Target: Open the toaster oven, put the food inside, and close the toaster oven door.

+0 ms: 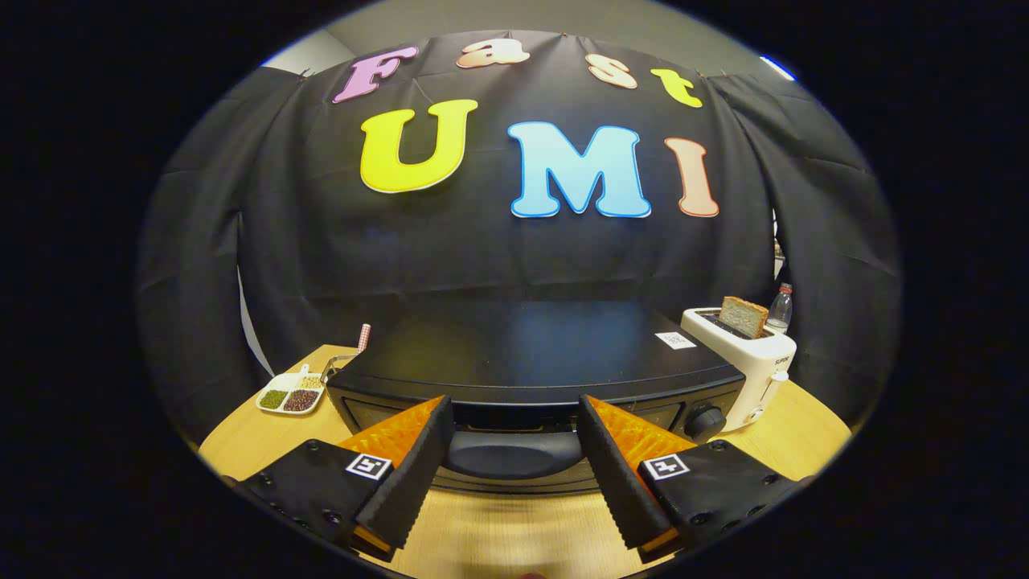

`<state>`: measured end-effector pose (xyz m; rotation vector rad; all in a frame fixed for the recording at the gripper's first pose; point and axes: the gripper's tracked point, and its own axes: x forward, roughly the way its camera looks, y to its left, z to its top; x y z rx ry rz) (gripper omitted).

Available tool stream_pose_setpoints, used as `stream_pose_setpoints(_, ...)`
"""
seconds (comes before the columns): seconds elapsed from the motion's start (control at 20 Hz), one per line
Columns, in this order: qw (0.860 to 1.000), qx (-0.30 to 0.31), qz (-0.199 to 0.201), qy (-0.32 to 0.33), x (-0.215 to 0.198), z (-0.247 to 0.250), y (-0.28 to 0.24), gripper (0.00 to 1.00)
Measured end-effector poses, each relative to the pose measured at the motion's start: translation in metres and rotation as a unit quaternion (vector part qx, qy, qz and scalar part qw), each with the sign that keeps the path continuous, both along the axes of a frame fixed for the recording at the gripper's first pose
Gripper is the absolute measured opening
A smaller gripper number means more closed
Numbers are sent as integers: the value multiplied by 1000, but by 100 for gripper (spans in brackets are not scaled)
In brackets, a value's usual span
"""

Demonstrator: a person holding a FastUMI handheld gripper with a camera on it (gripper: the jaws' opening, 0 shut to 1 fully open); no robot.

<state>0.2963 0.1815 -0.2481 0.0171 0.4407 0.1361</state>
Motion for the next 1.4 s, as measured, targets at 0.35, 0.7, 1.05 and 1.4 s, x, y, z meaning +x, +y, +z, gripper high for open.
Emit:
stream_pose_setpoints(0.35, 1000, -9, 2, -15, -34, -3, -2, 98)
stream_pose_setpoints(0.7, 1000, 11, 10, -2, -75, -21, -6, 99)
stream_pose_setpoints(1.05, 999, -16, 3, 38, -112, -46, -12, 96)
stream_pose_setpoints(1.4, 994, -32, 15, 105, -144, -84, -10, 98)
